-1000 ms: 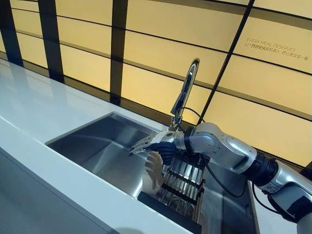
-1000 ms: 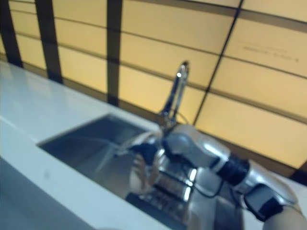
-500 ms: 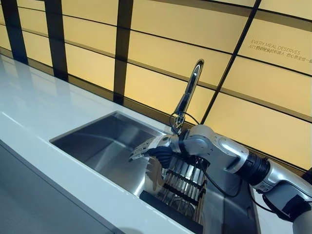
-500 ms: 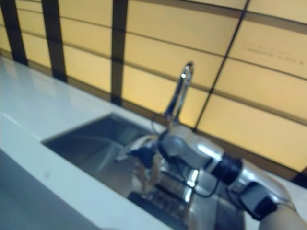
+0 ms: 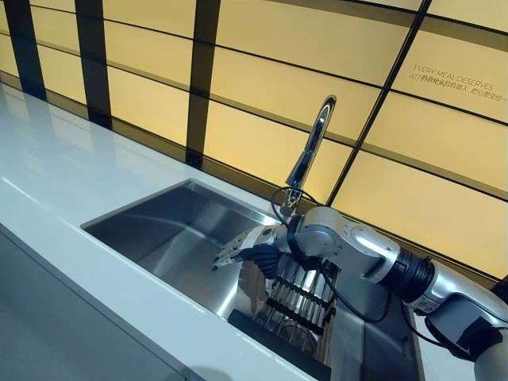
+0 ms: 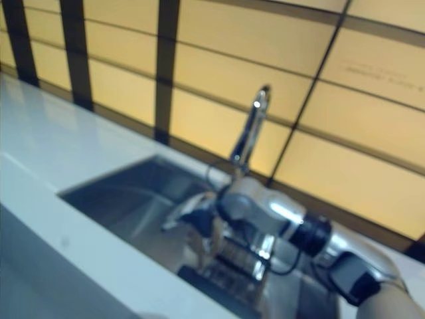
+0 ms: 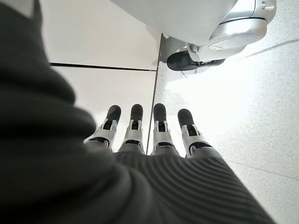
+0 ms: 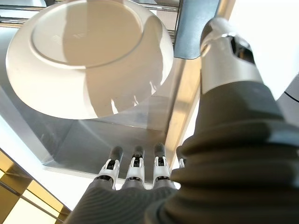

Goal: Take plates into dishwasher

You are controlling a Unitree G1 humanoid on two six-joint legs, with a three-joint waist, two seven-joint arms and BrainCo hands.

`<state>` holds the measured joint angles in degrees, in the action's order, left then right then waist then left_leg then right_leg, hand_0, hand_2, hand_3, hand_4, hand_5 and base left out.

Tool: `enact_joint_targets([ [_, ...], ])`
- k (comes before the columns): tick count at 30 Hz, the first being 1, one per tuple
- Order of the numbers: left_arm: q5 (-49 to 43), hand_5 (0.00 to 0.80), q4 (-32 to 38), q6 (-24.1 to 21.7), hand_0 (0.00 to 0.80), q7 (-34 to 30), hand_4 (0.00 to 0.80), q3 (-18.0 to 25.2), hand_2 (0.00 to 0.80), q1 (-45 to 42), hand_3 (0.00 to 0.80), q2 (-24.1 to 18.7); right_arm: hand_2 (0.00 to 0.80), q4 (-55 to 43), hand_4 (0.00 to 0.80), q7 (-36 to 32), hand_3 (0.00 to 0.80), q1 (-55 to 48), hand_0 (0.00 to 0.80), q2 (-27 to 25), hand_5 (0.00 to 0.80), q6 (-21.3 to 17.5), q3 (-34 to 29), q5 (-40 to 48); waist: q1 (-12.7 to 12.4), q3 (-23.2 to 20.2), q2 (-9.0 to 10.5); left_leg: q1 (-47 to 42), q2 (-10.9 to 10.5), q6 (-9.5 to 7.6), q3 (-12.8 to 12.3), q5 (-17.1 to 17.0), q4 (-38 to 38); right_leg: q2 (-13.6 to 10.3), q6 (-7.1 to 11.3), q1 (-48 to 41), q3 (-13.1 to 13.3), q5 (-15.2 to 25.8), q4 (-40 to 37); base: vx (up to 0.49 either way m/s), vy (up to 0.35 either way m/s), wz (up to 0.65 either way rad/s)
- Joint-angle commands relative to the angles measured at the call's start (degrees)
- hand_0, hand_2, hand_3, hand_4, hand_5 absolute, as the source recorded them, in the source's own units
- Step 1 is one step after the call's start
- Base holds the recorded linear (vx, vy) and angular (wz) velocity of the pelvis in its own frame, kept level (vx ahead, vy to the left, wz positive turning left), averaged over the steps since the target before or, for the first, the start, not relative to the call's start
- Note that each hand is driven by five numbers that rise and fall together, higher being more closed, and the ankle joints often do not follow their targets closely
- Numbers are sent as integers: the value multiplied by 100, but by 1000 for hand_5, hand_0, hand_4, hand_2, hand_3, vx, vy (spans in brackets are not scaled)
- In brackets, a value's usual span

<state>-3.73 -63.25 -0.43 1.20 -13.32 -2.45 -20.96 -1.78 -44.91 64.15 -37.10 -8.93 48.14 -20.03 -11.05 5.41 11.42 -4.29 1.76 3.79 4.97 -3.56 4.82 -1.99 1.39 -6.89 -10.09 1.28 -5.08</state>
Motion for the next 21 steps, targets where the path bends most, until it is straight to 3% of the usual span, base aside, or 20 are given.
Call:
enact_joint_targets([
  [1, -120, 0, -226, -17, 0, 13, 0, -33, 0, 156, 0, -31, 0, 225, 0, 85, 0, 682, 0, -196, 0, -193, 266, -143, -247, -4, 128, -23, -308, -437, 18, 282, -13, -145, 291, 62, -169, 155, 173, 0, 0, 0],
  [12, -112, 0, -139, 7, 0, 16, 0, -68, 0, 139, 0, -54, 0, 480, 0, 355, 0, 760, 0, -325, 0, -632, 260, -1091, -269, 37, 140, 19, -310, -437, 52, 262, -14, -136, 291, 84, -175, 161, 179, 0, 0, 0],
  [21, -73, 0, -128, 4, 0, -3, 0, -57, 0, 136, 0, -80, 0, 487, 0, 199, 0, 828, 0, -439, 0, -616, 289, -1608, -256, 23, 156, 35, -308, -438, 46, 254, -13, -130, 296, 103, -174, 165, 187, 0, 0, 0],
])
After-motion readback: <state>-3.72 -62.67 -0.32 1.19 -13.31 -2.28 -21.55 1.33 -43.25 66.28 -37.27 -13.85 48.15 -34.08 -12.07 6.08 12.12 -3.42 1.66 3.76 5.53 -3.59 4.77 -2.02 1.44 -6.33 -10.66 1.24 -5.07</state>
